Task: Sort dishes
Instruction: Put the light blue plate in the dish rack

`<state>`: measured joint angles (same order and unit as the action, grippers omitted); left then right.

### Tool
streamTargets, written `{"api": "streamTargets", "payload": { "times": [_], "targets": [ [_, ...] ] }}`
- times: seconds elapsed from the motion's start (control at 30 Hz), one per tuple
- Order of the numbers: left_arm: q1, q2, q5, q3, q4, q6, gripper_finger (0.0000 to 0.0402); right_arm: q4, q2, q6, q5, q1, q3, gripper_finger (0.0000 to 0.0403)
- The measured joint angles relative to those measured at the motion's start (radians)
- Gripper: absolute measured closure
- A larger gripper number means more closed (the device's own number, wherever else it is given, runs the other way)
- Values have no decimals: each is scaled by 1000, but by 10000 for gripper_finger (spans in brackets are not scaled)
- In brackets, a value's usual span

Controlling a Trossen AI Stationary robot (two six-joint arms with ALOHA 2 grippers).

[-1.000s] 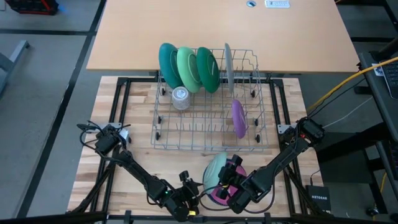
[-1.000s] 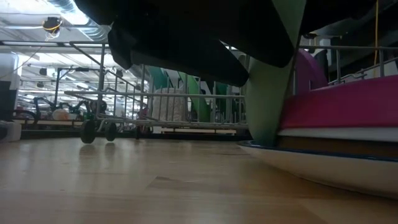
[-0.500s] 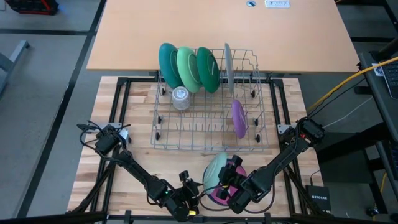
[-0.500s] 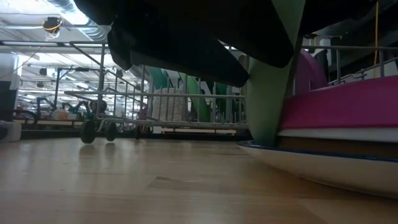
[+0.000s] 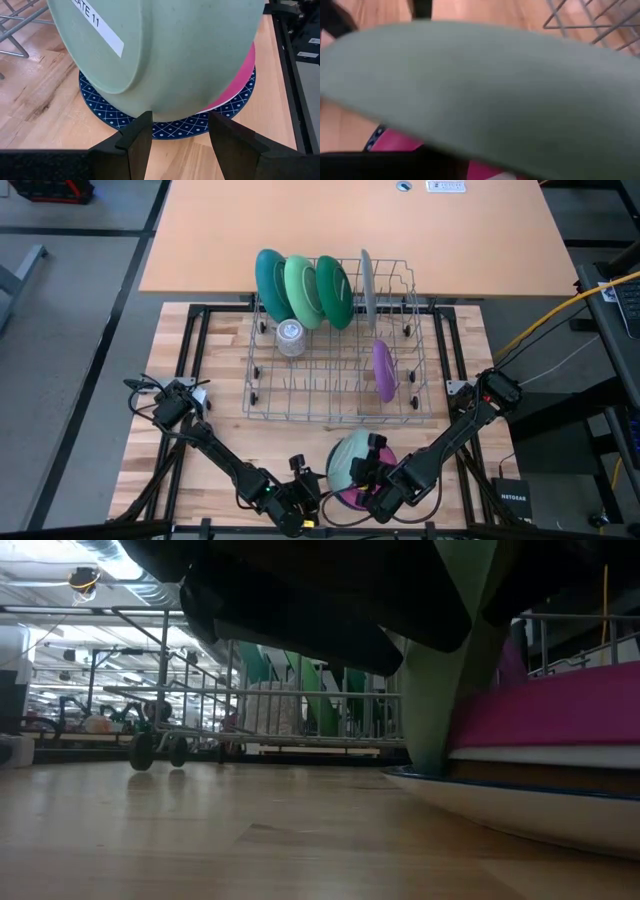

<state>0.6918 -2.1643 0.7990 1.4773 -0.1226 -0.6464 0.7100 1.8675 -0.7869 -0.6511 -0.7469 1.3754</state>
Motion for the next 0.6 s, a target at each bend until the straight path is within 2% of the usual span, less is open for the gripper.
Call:
{"api": "streamTargets", "payload": {
  "times": [0.17, 0.37, 0.6],
  "targets": [
    [0, 0, 0, 0, 0, 0, 219, 1, 0, 8, 6, -18, 0, 259],
    [8, 0, -2, 3, 12, -32, 219, -41, -9, 5, -55, -35, 0, 259],
    [23, 0, -5, 17, 15, -34, 219, -115, -10, 7, -71, -27, 0, 259]
  ]
}}
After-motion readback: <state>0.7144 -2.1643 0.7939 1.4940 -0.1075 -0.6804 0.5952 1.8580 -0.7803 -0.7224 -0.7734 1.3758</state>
